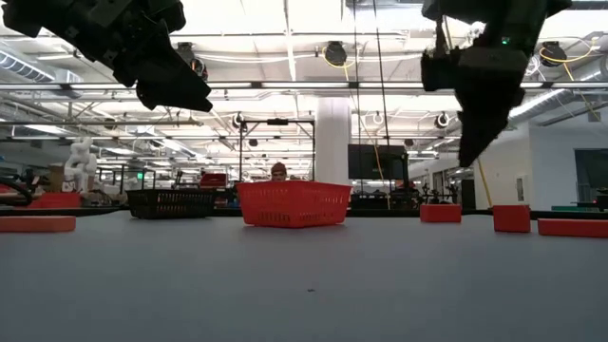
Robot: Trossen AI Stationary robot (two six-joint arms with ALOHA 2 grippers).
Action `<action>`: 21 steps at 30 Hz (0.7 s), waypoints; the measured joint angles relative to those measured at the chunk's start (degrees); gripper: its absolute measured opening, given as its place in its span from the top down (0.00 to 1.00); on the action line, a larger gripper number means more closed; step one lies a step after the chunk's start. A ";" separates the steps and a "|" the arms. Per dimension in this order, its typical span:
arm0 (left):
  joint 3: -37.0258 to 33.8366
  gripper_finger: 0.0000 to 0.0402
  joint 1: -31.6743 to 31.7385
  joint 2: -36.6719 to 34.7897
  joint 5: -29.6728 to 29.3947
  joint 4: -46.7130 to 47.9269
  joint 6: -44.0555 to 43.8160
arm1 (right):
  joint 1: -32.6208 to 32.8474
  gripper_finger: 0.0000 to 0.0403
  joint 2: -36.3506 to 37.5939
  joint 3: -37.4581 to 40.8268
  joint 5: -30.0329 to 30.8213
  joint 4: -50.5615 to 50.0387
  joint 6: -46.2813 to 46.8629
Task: Sort & place blocks by color
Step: Put the red block into the blue bin
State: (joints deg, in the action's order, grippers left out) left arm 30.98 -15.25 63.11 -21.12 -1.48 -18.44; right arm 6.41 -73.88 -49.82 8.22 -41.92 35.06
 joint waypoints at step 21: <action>0.00 0.47 0.00 0.00 -0.02 0.02 0.70 | 4.23 0.48 -9.76 0.00 2.19 -8.27 9.71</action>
State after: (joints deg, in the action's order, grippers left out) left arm 30.98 -15.25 63.11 -21.15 -1.45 -17.74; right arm 10.65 -83.65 -49.82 10.41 -50.20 44.78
